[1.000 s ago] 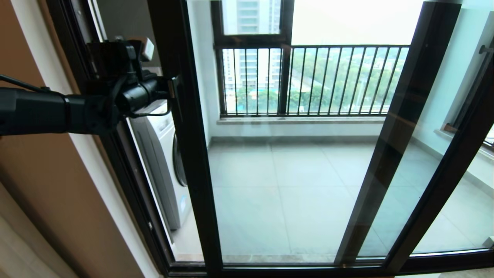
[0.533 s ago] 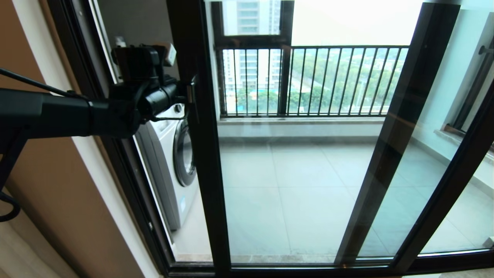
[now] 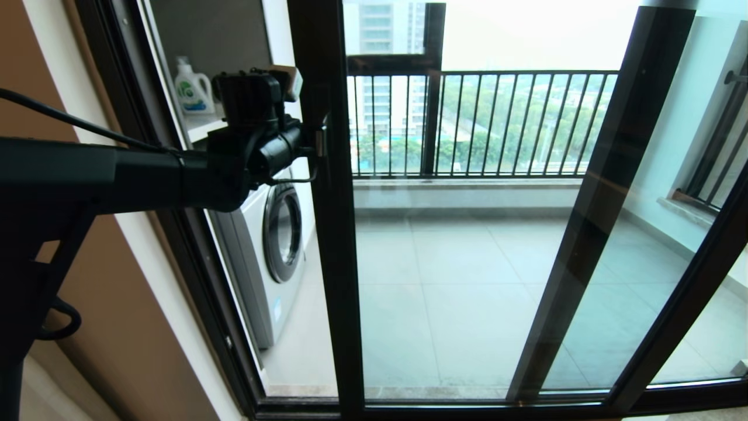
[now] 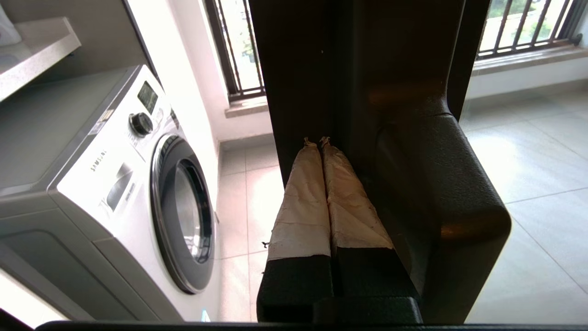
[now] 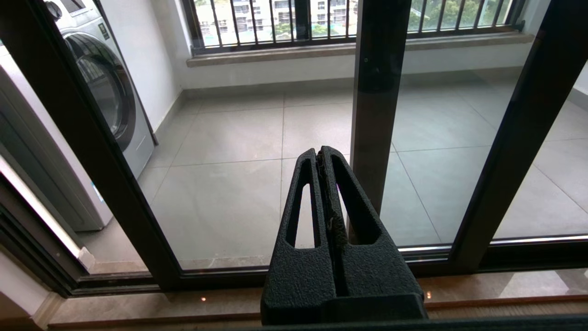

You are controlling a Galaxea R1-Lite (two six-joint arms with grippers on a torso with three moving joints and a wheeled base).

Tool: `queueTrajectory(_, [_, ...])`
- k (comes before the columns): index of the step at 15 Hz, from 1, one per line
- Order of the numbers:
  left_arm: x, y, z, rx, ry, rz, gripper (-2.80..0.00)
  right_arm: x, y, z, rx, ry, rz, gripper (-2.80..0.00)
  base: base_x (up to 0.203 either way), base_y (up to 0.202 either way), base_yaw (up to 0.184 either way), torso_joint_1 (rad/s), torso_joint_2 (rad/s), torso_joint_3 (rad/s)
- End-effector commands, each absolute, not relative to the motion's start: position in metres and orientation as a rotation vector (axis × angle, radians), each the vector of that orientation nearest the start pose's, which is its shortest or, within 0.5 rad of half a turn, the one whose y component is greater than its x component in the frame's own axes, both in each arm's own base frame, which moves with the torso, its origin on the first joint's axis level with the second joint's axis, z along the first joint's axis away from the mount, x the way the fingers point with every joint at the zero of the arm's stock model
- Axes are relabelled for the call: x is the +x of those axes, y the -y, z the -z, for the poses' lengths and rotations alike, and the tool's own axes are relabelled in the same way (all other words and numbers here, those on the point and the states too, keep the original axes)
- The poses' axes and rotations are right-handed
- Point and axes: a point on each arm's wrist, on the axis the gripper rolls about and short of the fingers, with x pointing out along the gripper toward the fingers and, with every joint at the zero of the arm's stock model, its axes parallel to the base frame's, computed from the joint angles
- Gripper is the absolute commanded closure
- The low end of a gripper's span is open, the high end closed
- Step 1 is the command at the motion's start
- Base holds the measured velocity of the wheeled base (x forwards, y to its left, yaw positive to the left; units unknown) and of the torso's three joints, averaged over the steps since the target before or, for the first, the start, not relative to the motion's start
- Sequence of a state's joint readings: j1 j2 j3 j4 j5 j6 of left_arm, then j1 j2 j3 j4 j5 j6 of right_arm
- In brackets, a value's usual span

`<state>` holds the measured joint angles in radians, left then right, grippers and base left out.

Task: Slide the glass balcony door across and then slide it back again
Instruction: Open the slid door

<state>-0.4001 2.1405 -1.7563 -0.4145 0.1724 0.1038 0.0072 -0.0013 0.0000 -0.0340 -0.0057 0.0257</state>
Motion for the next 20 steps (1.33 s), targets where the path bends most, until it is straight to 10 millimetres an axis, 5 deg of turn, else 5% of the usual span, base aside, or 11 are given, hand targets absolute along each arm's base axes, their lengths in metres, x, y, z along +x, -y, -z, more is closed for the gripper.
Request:
queueTrajectory(1, [0.427, 0.187, -0.251, 0.105, 0.038, 0.218, 0.0, -0.022, 0.0, -0.076, 0.026, 0.021, -0.002, 0.0, 0.0, 0.0, 0.0, 0.0, 0.0, 0.0])
queueTrajectory(13, [0.424, 0.248, -0.242, 0.123, 0.079, 0.276, 0.0, -0.022, 0.0, -0.076, 0.026, 0.023, -0.002, 0.0, 0.0, 0.0, 0.0, 0.0, 0.0, 0.0])
queueTrajectory(20, [0.418, 0.25, -0.248, 0.124, 0.09, 0.269, 0.0, -0.022, 0.0, -0.076, 0.026, 0.021, -0.002, 0.0, 0.0, 0.0, 0.0, 0.0, 0.0, 0.0])
